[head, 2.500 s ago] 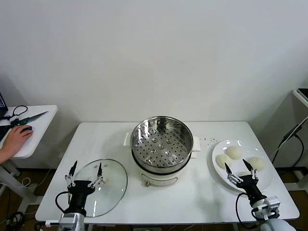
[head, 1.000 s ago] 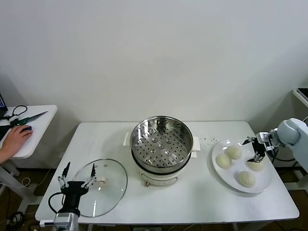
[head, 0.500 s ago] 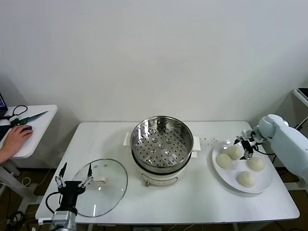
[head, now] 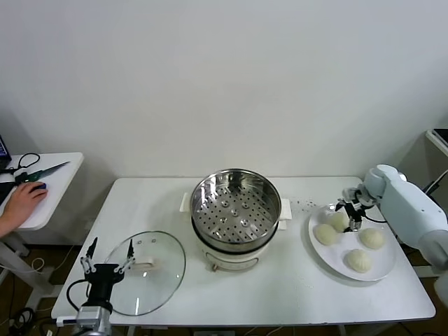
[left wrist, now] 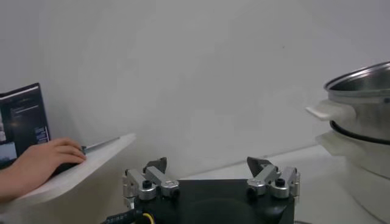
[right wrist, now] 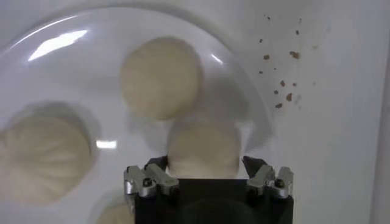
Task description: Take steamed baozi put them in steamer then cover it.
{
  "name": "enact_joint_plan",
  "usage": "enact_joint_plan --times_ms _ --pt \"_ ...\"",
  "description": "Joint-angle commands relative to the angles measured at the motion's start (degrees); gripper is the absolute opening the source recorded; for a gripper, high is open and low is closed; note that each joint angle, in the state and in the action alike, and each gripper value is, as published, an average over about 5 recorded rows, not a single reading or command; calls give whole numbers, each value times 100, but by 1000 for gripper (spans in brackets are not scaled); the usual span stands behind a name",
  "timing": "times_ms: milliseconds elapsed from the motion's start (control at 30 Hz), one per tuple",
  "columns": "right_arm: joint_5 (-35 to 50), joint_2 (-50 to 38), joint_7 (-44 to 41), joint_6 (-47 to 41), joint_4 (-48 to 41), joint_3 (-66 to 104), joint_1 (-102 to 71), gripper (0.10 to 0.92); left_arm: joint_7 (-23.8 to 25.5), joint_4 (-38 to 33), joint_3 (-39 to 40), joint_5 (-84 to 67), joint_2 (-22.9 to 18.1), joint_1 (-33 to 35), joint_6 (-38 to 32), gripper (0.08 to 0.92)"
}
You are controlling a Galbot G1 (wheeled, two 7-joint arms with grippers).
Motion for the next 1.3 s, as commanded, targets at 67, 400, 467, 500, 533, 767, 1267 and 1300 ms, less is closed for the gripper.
enact_joint_plan --times_ms 67,400,467,500,533,767,1267,1300 --pt "-78 100 -131 51 -141 10 52 645 0 -14 -21 8 7 31 4 823" --pt "822 -376 -275 150 818 -965 667 628 0 -66 -29 6 15 105 -5 823" --pt "1091 -497 -326 240 1144 -1459 1072 630 1 -81 -27 5 18 117 -3 823" --pt "1186 -533 -347 290 1278 -1695 1280 631 1 -87 -25 5 20 123 -3 823" --pt "1309 -553 -363 360 1413 -1976 1560 633 1 -93 -22 4 23 128 -2 823" --pt "1674 -235 -428 1109 2083 -3293 3052 636 2 -136 15 4 31 155 16 823" --pt "574 1753 -165 2430 2904 -3580 3597 644 8 -162 114 16 73 193 49 823" --pt "480 1859 -141 2472 2914 -3545 3541 644 8 -164 112 16 81 192 52 823"
